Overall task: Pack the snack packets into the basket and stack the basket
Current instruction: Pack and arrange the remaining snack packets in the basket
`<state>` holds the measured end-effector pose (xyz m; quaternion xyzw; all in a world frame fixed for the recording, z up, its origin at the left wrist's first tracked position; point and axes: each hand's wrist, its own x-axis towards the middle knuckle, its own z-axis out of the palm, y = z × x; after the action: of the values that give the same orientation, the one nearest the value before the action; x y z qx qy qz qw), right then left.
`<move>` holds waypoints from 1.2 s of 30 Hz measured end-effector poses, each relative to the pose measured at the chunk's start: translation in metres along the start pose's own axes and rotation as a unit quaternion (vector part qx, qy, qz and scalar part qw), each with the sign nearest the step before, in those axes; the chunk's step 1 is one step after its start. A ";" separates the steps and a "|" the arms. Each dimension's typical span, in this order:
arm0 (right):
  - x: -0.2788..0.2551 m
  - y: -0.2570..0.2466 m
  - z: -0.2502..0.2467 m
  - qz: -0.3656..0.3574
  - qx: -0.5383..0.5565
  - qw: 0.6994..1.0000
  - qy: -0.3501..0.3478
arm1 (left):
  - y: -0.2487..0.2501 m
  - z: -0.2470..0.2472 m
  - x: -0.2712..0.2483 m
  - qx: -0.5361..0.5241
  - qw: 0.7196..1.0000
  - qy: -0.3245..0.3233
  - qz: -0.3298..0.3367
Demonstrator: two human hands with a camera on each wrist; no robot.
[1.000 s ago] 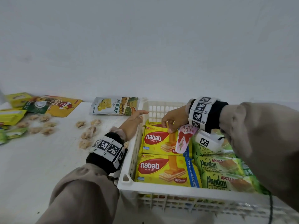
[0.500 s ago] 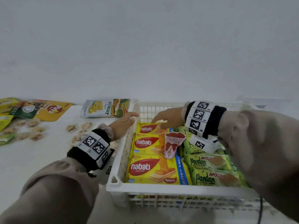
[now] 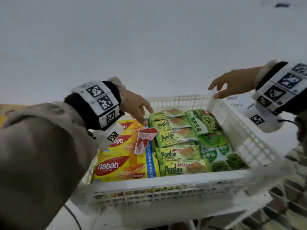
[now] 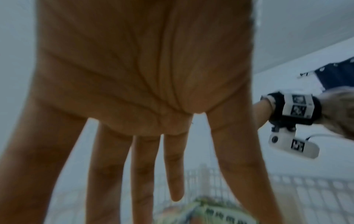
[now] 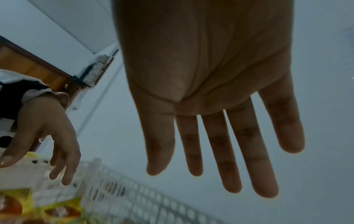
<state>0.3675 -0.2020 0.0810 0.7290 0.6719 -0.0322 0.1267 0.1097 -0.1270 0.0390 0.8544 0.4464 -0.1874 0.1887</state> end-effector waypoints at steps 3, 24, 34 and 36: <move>-0.004 0.028 0.022 0.043 -0.031 0.998 -0.047 | 0.022 0.018 0.027 0.076 0.997 -0.022 -0.022; 0.011 0.068 0.126 0.079 0.255 0.962 0.062 | 0.008 -0.007 0.033 -0.092 0.988 0.103 -0.065; 0.007 0.071 0.129 0.065 0.303 0.949 0.051 | 0.138 0.034 0.055 -0.204 0.967 0.044 0.146; 0.007 0.072 0.130 0.061 0.313 0.947 0.051 | 0.147 0.046 0.069 -0.170 0.977 0.017 0.131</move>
<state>0.4550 -0.2298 -0.0362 0.7724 0.5877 -0.1959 -0.1401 0.2620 -0.1801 -0.0114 0.8641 0.3589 -0.0682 0.3462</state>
